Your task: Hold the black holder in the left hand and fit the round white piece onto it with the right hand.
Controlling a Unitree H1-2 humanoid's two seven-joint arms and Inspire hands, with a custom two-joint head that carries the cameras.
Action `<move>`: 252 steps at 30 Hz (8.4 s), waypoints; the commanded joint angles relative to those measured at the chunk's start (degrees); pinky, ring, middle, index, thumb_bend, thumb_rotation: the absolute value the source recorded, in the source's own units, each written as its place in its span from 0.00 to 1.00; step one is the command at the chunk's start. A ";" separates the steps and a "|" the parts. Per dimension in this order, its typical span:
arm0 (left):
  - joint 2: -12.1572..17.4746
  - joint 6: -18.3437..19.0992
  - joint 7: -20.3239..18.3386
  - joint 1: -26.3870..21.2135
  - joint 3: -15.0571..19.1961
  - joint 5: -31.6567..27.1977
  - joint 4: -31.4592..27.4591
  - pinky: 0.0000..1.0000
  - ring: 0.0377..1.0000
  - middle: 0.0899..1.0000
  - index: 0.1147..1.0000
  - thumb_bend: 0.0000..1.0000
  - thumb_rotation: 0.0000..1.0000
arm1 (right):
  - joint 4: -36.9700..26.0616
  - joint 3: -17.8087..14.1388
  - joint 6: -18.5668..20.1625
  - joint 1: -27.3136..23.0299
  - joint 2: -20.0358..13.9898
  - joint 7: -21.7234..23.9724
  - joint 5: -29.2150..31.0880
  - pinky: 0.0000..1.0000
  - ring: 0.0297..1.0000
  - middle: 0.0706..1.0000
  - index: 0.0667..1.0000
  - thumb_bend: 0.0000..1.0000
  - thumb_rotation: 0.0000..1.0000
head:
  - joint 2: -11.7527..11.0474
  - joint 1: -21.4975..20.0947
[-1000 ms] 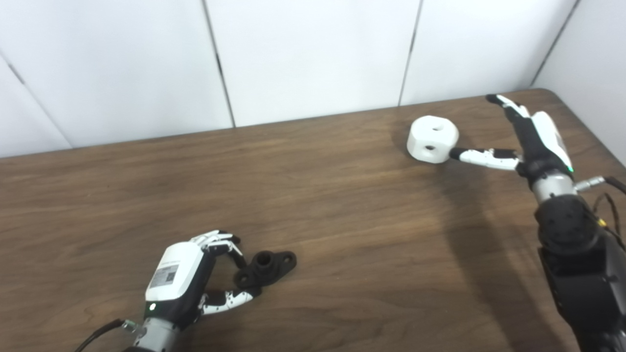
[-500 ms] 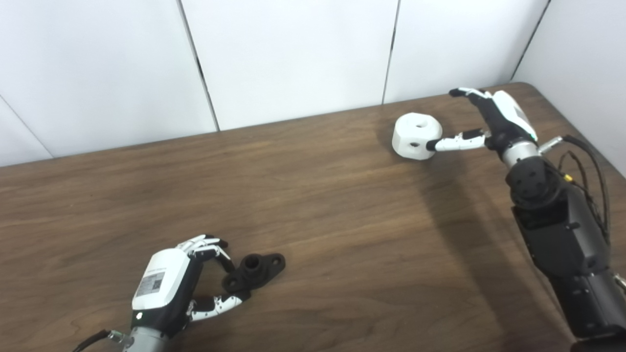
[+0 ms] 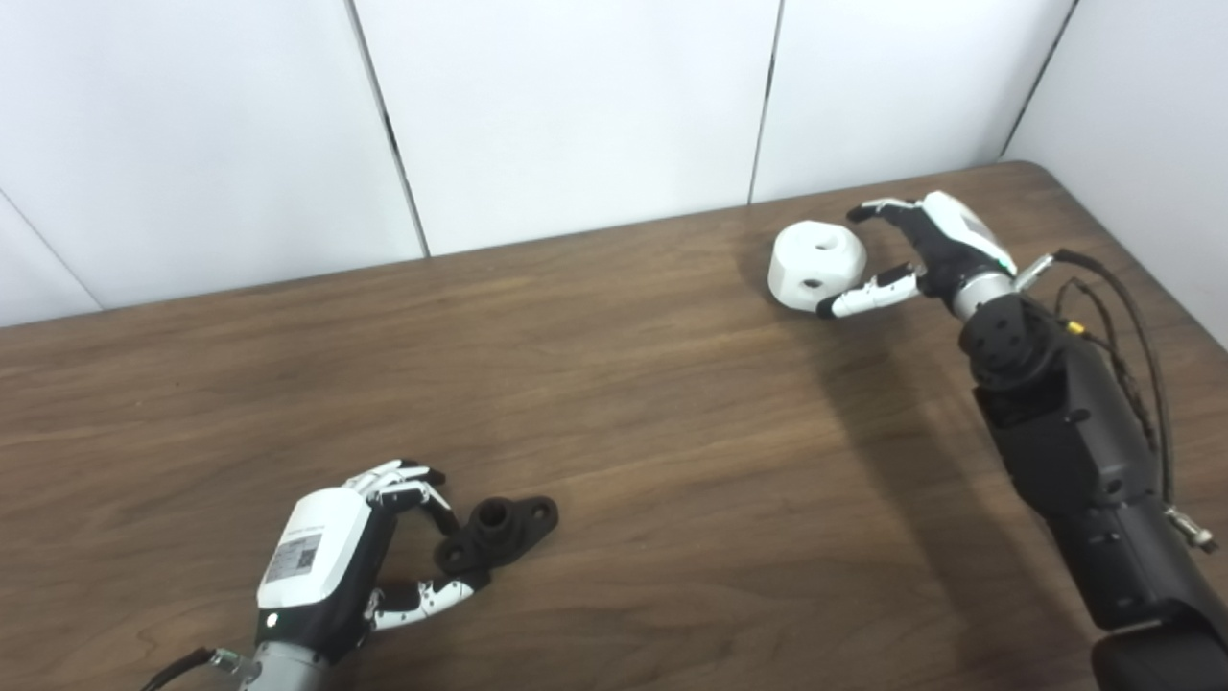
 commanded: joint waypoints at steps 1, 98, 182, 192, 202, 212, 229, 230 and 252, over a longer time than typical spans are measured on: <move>1.32 2.01 -2.24 0.86 0.26 0.33 2.32 0.83 0.85 0.75 0.42 0.52 0.05 | -0.46 -0.26 -0.24 -3.64 -1.30 -0.85 -0.70 0.98 1.00 0.93 0.82 0.84 0.27 | 0.00 0.07; -1.78 4.05 -3.22 0.65 -2.54 2.43 1.01 0.84 0.85 0.75 0.42 0.52 0.05 | -22.68 7.53 -2.94 3.10 -1.92 1.17 3.39 0.88 0.89 0.77 0.45 0.52 0.13 | 1.31 5.43; -5.92 12.52 -6.94 -1.28 -8.66 6.77 -2.62 0.85 0.85 0.75 0.42 0.52 0.05 | -33.97 23.70 -7.30 3.27 14.21 15.19 -5.86 1.00 0.95 0.80 0.44 0.52 0.14 | 3.76 11.90; -6.96 14.10 -8.81 -1.55 -9.17 7.59 -4.25 0.86 0.85 0.76 0.42 0.52 0.05 | -34.61 23.80 -7.91 2.81 13.70 15.86 -6.22 1.00 0.96 0.80 0.44 0.52 0.14 | 5.65 13.57; -7.87 15.63 -10.74 -2.05 -9.76 9.26 -5.67 0.86 0.85 0.76 0.42 0.52 0.05 | -34.74 23.32 -8.40 1.97 12.55 16.79 -5.43 1.00 0.96 0.80 0.44 0.52 0.14 | 7.48 18.09; -9.11 16.20 -11.71 -2.23 -9.65 10.04 -5.89 0.87 0.85 0.77 0.42 0.52 0.05 | -34.81 22.79 -9.13 2.29 11.73 16.98 -4.68 1.00 0.95 0.80 0.44 0.53 0.14 | 8.14 21.38; -8.02 15.59 -11.78 -2.06 -8.79 9.16 -6.06 0.86 0.85 0.76 0.42 0.52 0.05 | -34.75 22.64 -8.43 2.12 11.70 17.43 -4.86 1.00 0.95 0.80 0.44 0.53 0.14 | 8.08 16.71; -7.91 15.55 -11.84 -2.03 -8.69 9.02 -6.12 0.87 0.85 0.77 0.42 0.52 0.05 | -34.88 22.54 -8.28 2.03 11.65 17.55 -4.93 1.00 0.95 0.80 0.44 0.53 0.14 | 8.03 16.33; -6.40 12.81 -11.48 -1.60 -6.94 7.55 -5.36 0.85 0.85 0.76 0.42 0.52 0.05 | -37.84 19.41 -6.35 -0.05 12.38 20.59 -6.86 1.00 0.97 0.80 0.44 0.53 0.14 | 7.90 13.21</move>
